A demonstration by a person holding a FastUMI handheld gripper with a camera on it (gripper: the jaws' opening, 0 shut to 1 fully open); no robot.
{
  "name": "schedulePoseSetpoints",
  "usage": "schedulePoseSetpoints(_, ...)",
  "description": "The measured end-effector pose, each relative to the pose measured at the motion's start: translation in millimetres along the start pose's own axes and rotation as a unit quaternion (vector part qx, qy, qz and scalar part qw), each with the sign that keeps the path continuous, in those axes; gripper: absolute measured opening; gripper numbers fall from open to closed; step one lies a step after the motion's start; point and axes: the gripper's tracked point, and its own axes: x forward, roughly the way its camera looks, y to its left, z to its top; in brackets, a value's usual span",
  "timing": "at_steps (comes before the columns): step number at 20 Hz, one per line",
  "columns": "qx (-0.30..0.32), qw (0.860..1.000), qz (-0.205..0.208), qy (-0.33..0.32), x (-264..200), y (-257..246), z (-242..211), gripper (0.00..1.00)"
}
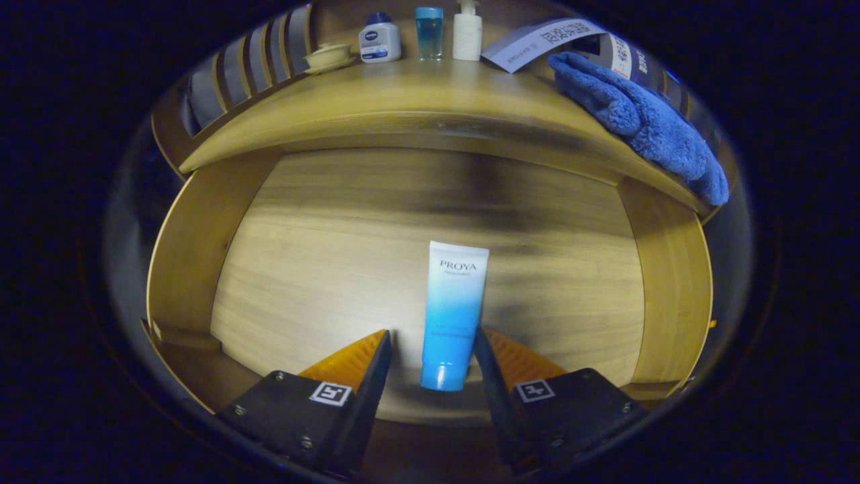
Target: Pull open the drawer, take out the items inside it, and place them on the countertop above the cabinet.
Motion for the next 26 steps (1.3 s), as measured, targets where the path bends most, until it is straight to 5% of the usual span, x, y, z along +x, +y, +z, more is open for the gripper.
schedulePoseSetpoints(3, -0.005, 1.0, -0.001, 0.004, 6, -2, -3, 0.75)
schedulePoseSetpoints(5, 0.01, 1.0, 0.005, -0.006, 6, -3, 1, 0.4)
schedulePoseSetpoints(15, -0.01, 0.989, 0.025, -0.146, -53, 2, 31, 0.4)
schedulePoseSetpoints(22, -0.017, 0.991, 0.037, -0.129, -57, 5, 27, 0.39)
schedulePoseSetpoints(26, -0.011, 0.987, 0.01, -0.157, -68, -1, 39, 0.4)
